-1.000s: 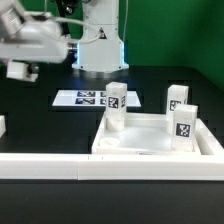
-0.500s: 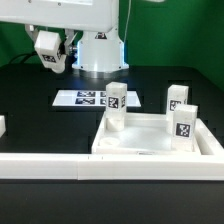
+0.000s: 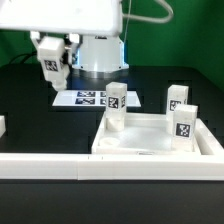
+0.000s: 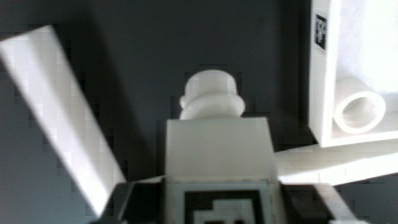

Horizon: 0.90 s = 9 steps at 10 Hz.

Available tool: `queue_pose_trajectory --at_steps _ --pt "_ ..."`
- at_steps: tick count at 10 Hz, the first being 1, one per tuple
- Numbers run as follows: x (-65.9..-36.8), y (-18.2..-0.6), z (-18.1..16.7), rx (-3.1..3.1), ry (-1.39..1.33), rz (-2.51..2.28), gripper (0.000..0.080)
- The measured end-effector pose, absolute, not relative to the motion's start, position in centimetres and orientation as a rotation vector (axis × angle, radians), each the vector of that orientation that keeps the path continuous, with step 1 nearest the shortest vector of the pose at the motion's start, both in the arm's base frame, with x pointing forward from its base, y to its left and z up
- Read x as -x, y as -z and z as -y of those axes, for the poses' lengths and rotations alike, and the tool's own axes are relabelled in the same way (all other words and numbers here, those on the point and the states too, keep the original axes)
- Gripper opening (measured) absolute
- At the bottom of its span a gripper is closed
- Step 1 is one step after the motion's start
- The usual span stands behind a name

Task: Assemble square table

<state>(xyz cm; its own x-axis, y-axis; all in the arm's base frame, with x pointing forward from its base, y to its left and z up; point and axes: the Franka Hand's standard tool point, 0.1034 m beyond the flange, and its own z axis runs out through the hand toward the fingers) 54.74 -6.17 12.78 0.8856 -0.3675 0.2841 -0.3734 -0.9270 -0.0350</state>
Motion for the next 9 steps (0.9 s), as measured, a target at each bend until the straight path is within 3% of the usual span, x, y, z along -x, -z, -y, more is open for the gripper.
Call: queue_pose_trajectory --at_steps 2,4,8,9 --pt "-57.8 -12.4 2.2 -2.967 -0.757 0.739 0.0287" --pt "-58.1 -12.5 -0.5 -2.977 -0.775 0.745 0.0287" --pt "-58.1 -12.2 0.1 -2.956 -0.789 0.706 0.0287" --pt "-57.9 -11.0 0.2 -2.924 -0.828 0.666 0.0287"
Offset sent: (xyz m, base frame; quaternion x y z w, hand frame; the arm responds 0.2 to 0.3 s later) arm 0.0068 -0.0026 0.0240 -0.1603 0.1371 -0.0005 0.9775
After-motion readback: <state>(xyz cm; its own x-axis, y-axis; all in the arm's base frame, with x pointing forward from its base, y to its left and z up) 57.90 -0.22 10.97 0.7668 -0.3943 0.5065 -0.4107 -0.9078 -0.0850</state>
